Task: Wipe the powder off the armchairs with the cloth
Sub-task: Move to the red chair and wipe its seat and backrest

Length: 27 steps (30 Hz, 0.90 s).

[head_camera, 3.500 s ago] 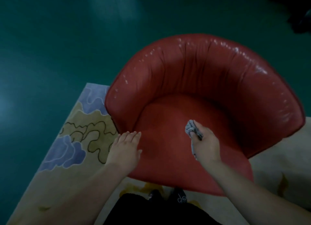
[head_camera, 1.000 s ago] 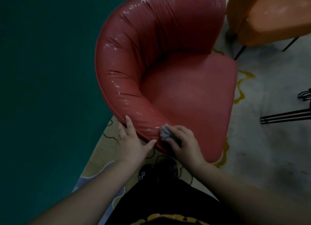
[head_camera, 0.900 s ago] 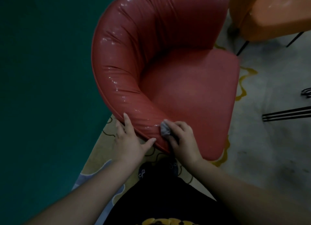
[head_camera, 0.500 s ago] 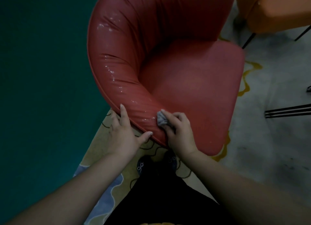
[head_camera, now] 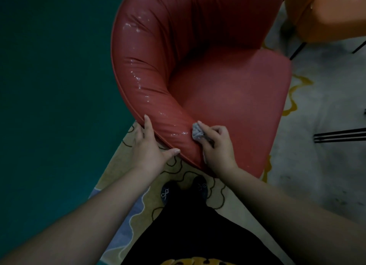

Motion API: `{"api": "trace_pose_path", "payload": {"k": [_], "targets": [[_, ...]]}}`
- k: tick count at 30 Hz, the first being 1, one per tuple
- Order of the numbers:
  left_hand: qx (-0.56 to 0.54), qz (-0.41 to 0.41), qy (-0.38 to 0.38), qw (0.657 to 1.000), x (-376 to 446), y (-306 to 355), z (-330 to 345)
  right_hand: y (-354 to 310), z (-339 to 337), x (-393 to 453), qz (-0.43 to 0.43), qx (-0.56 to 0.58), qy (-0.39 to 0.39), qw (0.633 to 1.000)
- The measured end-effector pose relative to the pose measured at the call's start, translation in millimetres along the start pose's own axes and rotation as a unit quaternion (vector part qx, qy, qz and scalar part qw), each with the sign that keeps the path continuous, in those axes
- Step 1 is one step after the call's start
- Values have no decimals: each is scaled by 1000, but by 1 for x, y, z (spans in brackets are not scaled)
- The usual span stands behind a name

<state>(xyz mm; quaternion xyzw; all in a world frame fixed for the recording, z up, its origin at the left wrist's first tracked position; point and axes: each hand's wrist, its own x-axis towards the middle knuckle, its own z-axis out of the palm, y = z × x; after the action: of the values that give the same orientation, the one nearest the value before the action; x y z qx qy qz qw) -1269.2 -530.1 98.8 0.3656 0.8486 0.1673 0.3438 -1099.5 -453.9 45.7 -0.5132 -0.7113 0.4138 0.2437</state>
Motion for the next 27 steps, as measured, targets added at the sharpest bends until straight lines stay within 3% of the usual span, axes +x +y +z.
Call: {"api": "trace_pose_path", "payload": {"k": [4, 6, 10, 17, 19, 23, 27], "targets": [[-45, 4, 30, 999, 7, -8, -1, -14, 9, -10, -163, -34, -51, 985], [-56, -1, 38, 998, 11, -13, 0, -20, 21, 8, -135, -30, -48, 989], [-86, -5, 33, 996, 18, -18, 1, -19, 23, 46, 66, 60, -14, 996], [-146, -16, 8, 989, 26, -24, 1, -31, 25, 19, -196, -27, -91, 976], [-137, -16, 15, 990, 27, -21, 2, -34, 34, 38, -174, -26, -88, 980], [-117, -20, 16, 993, 25, -15, 1, -29, 29, 44, -27, 44, -43, 998], [-117, -17, 10, 993, 25, -15, 1, -28, 20, 19, -157, 2, -86, 984]]}}
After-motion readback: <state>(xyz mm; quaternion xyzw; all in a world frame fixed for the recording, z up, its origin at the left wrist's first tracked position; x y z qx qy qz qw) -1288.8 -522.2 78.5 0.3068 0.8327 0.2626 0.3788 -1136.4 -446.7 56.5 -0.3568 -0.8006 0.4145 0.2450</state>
